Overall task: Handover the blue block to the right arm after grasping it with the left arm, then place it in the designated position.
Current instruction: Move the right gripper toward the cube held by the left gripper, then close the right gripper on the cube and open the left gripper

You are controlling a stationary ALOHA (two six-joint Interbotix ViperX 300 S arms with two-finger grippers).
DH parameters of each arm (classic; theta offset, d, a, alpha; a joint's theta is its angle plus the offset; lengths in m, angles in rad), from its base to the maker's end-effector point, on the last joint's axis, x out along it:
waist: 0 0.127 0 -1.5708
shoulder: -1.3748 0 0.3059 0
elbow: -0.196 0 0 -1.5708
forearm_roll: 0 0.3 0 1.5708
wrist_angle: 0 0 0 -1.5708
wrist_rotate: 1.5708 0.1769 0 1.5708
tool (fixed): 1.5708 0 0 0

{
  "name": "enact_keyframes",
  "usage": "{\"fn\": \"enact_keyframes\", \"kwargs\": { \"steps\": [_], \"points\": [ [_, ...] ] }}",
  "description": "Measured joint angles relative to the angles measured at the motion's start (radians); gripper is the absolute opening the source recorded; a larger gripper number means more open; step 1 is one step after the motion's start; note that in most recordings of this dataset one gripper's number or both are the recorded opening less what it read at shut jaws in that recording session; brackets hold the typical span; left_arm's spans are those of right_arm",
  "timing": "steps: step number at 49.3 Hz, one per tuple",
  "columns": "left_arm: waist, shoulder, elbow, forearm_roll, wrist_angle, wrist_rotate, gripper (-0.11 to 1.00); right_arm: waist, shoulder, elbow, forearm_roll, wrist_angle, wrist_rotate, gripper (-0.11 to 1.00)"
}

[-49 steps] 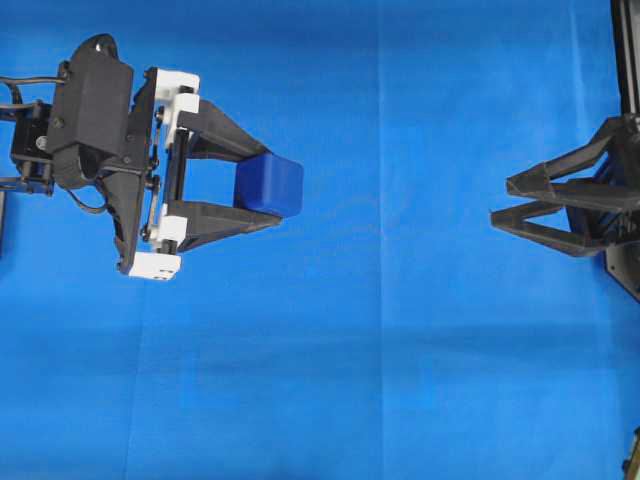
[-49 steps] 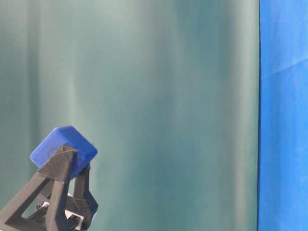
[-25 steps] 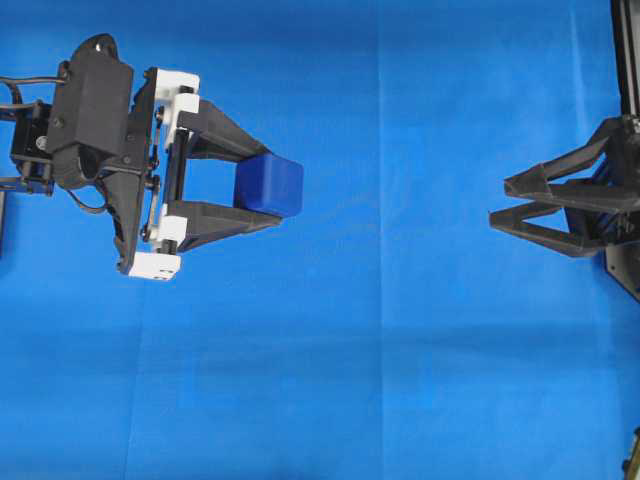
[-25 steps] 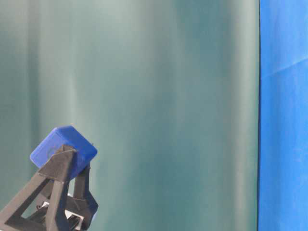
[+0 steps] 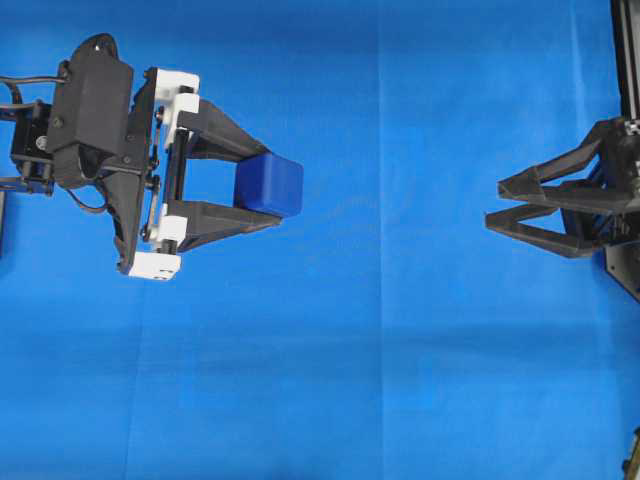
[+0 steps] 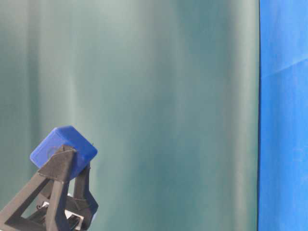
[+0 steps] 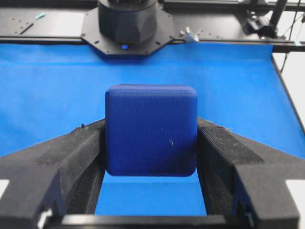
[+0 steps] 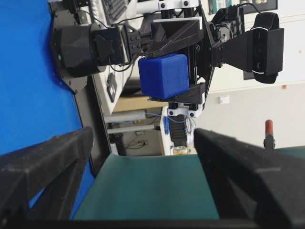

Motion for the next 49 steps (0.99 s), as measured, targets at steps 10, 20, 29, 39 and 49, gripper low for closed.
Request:
{"fn": "enact_keyframes", "kwargs": {
  "steps": [10,20,29,39,49],
  "points": [
    [0.0,0.0,0.0,0.0,0.0,0.0,0.49,0.0,0.005,-0.006,0.0,0.002,-0.002,0.94],
    [0.0,0.0,0.0,0.0,0.0,0.0,0.49,0.0,0.061,-0.046,0.0,0.003,-0.003,0.94],
    [0.0,0.0,0.0,0.002,0.0,0.0,0.49,-0.006,0.163,-0.115,0.0,0.005,-0.023,0.94],
    [0.0,0.0,0.0,0.0,0.0,-0.002,0.49,-0.026,0.298,-0.218,0.0,0.003,-0.041,0.94],
    [0.0,-0.003,0.002,0.0,0.0,-0.002,0.49,-0.037,0.431,-0.328,0.0,0.003,-0.067,0.94]
  ]
}}
